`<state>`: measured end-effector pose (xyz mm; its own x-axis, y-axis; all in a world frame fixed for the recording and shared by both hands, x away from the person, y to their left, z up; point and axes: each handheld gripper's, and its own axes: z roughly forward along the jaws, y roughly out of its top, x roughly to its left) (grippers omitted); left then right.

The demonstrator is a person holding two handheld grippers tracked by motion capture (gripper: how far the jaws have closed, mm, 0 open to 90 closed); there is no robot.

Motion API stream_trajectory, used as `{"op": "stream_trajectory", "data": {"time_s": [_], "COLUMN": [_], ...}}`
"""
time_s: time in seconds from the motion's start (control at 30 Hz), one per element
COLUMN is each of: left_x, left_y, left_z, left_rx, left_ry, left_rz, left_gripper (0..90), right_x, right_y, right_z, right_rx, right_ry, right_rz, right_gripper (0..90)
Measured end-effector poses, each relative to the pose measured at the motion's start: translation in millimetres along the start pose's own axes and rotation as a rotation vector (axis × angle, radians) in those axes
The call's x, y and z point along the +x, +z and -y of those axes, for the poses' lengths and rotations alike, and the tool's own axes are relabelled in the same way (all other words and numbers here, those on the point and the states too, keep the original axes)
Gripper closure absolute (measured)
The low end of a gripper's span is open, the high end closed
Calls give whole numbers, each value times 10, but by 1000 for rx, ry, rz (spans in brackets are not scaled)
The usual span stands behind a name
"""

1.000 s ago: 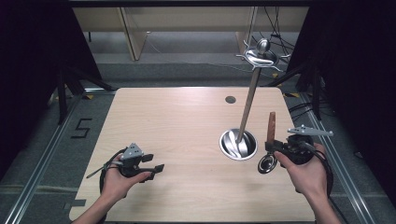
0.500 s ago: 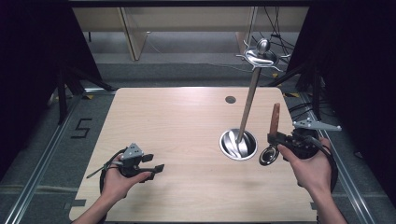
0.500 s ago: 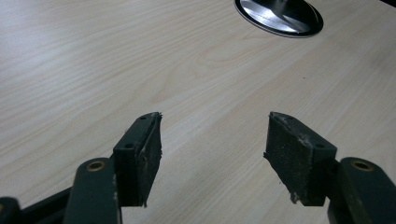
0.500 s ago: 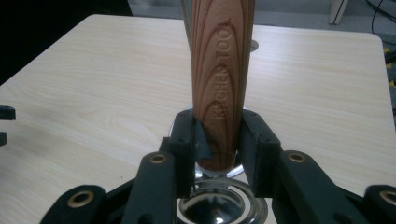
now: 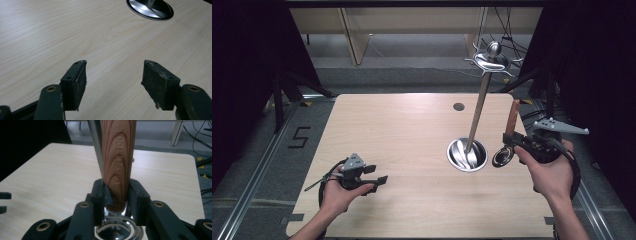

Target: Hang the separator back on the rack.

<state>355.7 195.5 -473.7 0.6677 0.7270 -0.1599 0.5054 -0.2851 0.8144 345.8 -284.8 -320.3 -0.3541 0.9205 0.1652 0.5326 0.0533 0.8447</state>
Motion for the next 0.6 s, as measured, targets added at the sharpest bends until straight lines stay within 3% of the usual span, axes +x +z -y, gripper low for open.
{"op": "stream_trajectory", "data": {"time_s": [0.2,0.27,0.5,0.6], "left_x": [5,0,-14,-9], "left_y": [-8,-5,-1,-7], "left_z": [-5,-7,-3,-4], "left_rx": [8,5,-5,3], "left_ry": [5,8,1,9], "left_rz": [3,4,7,3], "left_gripper": [354,354,353,353], "right_x": [20,21,63,35], "right_y": [-35,-44,-51,-46], "right_z": [-74,-110,-189,-205], "right_rx": [-24,-33,-60,-82], "right_ry": [10,-14,-12,-43], "right_rz": [-11,-18,-45,-66], "right_gripper": [693,693,692,692]}}
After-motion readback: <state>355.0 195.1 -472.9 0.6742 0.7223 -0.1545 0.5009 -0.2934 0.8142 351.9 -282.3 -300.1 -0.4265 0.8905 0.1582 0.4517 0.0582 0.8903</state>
